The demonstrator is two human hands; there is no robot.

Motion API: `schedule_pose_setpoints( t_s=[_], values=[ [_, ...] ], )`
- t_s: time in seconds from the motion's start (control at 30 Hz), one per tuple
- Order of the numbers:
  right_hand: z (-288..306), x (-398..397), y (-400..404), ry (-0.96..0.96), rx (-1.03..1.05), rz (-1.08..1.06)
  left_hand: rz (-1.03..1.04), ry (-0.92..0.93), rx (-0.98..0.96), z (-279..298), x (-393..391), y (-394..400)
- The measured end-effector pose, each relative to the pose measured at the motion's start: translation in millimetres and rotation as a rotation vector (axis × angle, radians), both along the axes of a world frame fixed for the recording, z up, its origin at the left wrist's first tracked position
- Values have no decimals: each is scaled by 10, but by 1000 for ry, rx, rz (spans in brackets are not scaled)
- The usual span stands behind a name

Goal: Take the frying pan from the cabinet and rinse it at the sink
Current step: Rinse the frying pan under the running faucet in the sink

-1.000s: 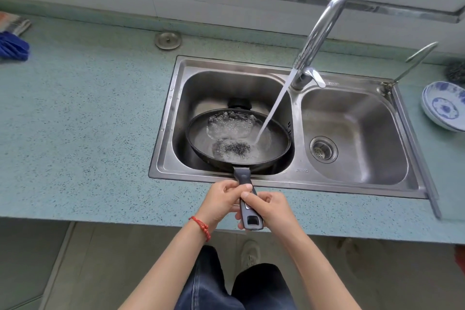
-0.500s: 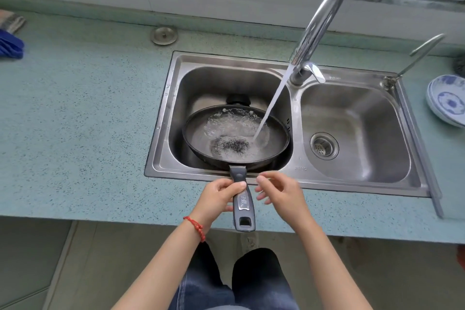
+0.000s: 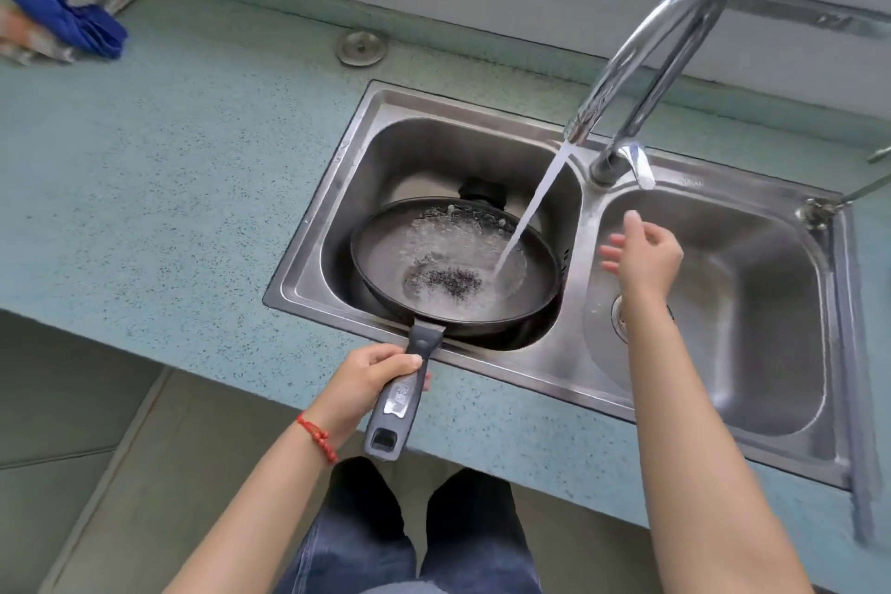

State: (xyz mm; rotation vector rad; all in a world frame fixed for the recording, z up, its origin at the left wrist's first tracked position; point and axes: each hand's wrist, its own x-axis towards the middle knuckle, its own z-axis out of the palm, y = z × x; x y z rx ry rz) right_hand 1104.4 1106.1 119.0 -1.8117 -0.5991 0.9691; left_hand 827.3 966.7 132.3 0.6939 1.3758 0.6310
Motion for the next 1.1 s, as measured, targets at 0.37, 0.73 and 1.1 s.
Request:
schedule_pose_setpoints(
  t_s=[0.37,0.73,1.1],
  values=[
    [-67,222,610,-47,139,46,64,3,-42,-9,37,-7],
    [-174,117,519,90,125,47,98,-18,-51,-4,43,-28],
    [-129,-80,518,123,76,-14,74,-13,-37,14,36,-25]
  ],
)
